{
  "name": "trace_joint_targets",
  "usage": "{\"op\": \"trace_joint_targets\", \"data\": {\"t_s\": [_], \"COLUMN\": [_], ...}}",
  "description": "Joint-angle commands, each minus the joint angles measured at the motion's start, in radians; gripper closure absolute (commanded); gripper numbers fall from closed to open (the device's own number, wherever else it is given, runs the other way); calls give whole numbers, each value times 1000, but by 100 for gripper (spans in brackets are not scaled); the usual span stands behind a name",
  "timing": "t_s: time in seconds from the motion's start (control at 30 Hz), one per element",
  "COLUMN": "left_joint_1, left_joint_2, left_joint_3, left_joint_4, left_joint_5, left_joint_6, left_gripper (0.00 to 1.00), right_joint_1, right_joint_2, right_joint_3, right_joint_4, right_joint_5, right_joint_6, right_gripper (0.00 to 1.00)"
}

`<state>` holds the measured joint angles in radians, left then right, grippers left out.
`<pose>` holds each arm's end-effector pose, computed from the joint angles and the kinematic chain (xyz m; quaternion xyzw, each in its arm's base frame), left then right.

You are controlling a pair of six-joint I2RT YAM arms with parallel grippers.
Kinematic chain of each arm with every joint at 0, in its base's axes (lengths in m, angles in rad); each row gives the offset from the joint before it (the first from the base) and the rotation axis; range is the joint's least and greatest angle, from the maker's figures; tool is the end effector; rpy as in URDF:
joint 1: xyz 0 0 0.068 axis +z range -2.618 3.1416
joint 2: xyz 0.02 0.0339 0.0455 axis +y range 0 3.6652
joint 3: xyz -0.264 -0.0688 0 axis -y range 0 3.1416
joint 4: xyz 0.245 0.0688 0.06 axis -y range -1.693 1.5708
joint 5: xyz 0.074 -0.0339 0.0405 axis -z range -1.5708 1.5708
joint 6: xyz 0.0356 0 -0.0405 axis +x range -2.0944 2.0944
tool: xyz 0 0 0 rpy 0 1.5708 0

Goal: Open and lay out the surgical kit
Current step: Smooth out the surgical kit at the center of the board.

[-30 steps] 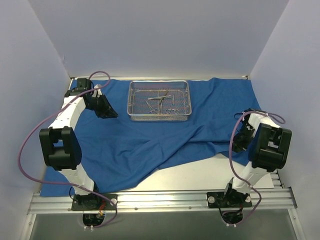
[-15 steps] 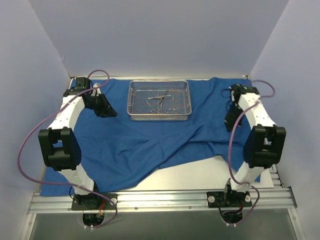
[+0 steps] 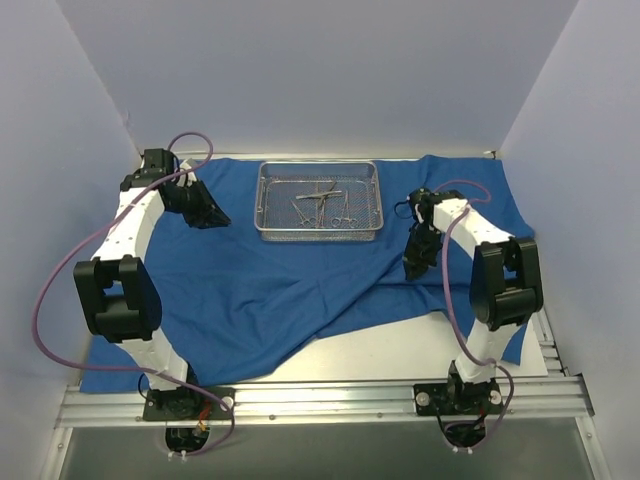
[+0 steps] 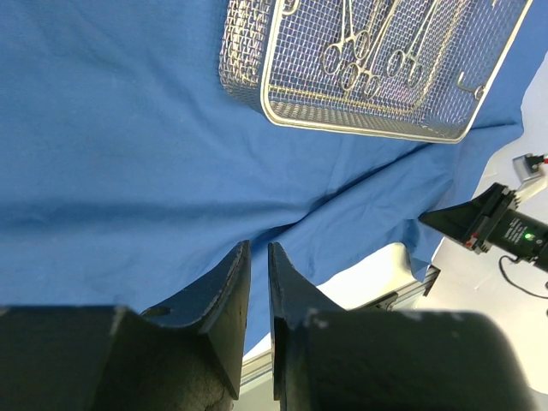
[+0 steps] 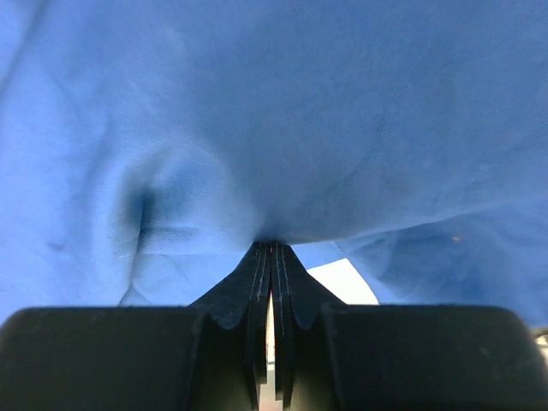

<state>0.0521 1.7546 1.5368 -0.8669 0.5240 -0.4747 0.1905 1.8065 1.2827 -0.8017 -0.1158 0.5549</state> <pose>0.3698 0.0014 0.2860 -0.1839 0.9214 -0.2946 0.1746 0.3433 0.0704 0.1935 0.1726 0.9757 0.0980 0.0928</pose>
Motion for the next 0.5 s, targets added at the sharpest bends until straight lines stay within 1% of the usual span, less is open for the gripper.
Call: {"op": "trace_joint_targets", "data": {"t_s": [0.0,0.17,0.33,0.37,0.47], "left_joint_1": [14,14,14,15,15], "left_joint_2": [6,3,-9,-10,-21], "left_joint_3": [36,43,14,2,-29], "left_joint_4": [-7,-21,-7,-7,2], "left_joint_5": [4,-4,-4,-1,11], "left_joint_6": [19,24,21,19,8], "left_gripper": [77,78,77,77,77], "right_joint_1": [23,101,155,159,176], "right_joint_2": [-64,-55,-33,-30,-33], "right_joint_3": [-64,-112,-177,-195,-241], "right_joint_4": [25,96,220,269,301], "right_joint_5": [-30,-32,31,36,91], "right_joint_6": [56,88,128,131,174], "right_gripper": [100,100,100,100,100]}}
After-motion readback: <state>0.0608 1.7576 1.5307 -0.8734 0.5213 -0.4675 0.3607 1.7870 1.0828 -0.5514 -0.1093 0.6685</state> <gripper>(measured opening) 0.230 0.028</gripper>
